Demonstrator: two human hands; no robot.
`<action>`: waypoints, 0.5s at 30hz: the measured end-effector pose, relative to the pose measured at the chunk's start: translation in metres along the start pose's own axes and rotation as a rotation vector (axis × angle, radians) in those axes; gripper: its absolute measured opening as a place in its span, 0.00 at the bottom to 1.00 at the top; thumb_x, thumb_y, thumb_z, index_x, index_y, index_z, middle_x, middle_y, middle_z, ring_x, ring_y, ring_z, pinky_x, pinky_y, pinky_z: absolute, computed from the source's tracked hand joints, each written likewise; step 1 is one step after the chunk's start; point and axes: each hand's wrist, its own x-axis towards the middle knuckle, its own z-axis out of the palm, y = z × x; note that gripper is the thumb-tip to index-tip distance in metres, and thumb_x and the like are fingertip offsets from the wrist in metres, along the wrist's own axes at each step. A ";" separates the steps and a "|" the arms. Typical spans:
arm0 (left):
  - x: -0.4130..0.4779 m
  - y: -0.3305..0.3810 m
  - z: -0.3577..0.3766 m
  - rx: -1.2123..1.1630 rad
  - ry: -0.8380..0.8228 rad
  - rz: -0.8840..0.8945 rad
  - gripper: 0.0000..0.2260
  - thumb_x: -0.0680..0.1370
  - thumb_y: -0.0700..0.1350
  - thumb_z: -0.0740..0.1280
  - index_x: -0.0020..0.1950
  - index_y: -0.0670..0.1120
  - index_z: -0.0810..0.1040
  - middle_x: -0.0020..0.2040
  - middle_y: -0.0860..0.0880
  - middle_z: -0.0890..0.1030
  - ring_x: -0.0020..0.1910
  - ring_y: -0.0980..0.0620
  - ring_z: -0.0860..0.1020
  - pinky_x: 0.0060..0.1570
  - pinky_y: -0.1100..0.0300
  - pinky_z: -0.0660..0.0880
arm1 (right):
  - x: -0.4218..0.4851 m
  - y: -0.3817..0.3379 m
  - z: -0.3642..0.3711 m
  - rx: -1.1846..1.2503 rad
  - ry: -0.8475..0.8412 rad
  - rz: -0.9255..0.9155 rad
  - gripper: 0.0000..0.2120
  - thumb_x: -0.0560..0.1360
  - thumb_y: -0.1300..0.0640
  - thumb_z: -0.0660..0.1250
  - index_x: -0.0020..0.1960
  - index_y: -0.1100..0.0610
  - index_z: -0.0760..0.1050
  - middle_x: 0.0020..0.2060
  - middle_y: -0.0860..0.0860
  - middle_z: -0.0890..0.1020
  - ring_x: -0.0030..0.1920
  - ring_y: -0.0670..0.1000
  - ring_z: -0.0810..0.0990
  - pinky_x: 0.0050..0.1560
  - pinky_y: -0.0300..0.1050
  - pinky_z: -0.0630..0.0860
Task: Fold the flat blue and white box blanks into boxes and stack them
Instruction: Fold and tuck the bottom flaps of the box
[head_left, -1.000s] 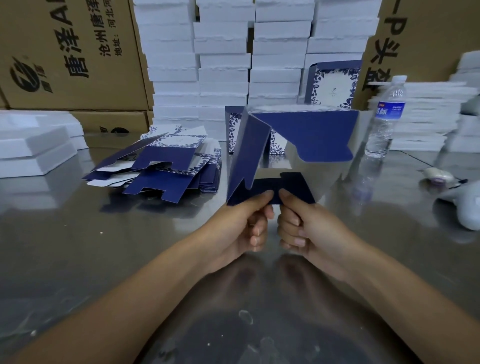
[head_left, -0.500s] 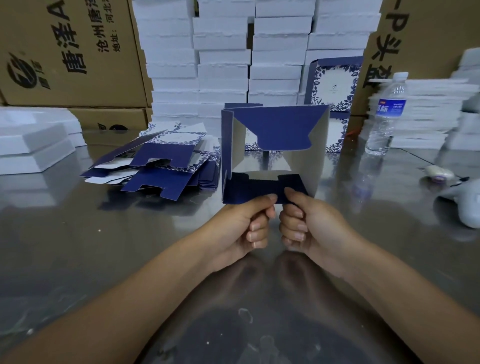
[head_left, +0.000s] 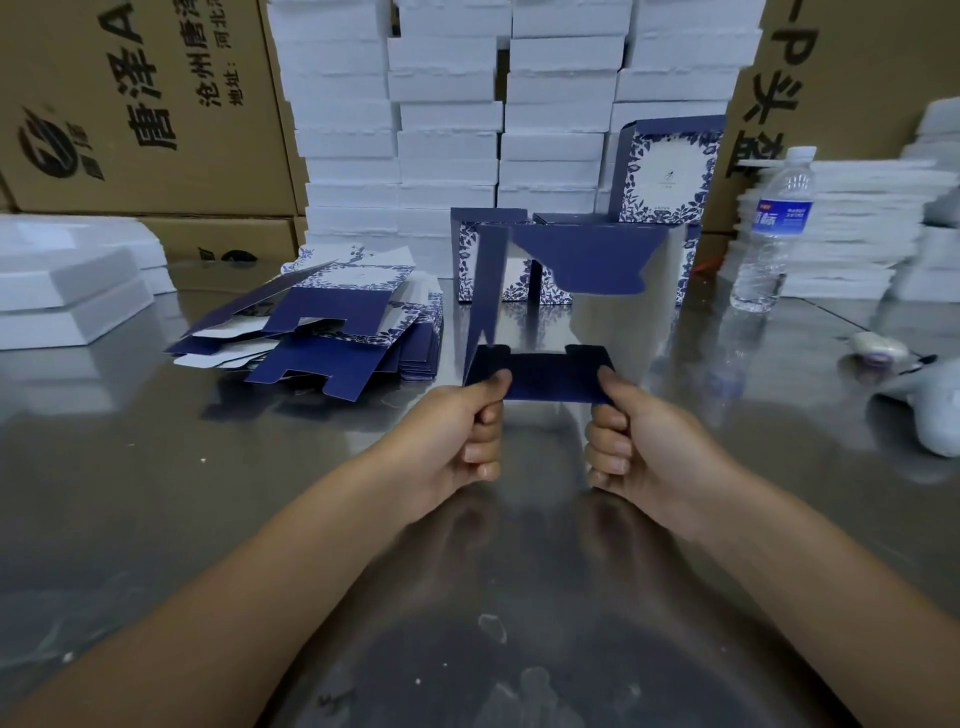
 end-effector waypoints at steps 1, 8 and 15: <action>0.001 0.001 -0.001 0.032 0.012 0.009 0.22 0.80 0.52 0.61 0.27 0.47 0.64 0.21 0.53 0.58 0.18 0.55 0.58 0.20 0.66 0.62 | 0.000 0.000 -0.001 0.000 0.005 0.000 0.24 0.79 0.46 0.58 0.28 0.53 0.58 0.18 0.47 0.59 0.19 0.46 0.58 0.30 0.42 0.56; -0.001 -0.001 -0.009 0.828 0.291 0.269 0.28 0.80 0.60 0.52 0.27 0.45 0.70 0.20 0.52 0.70 0.24 0.53 0.72 0.32 0.59 0.67 | -0.002 -0.004 -0.004 -0.024 -0.004 0.048 0.25 0.80 0.46 0.55 0.27 0.52 0.58 0.18 0.47 0.60 0.18 0.46 0.58 0.29 0.41 0.56; -0.005 -0.003 -0.013 1.218 0.534 0.468 0.16 0.81 0.57 0.52 0.36 0.50 0.65 0.34 0.50 0.72 0.40 0.42 0.74 0.35 0.54 0.65 | -0.002 -0.005 -0.006 -0.435 0.200 -0.138 0.25 0.78 0.44 0.59 0.27 0.55 0.61 0.20 0.50 0.65 0.23 0.51 0.64 0.28 0.41 0.62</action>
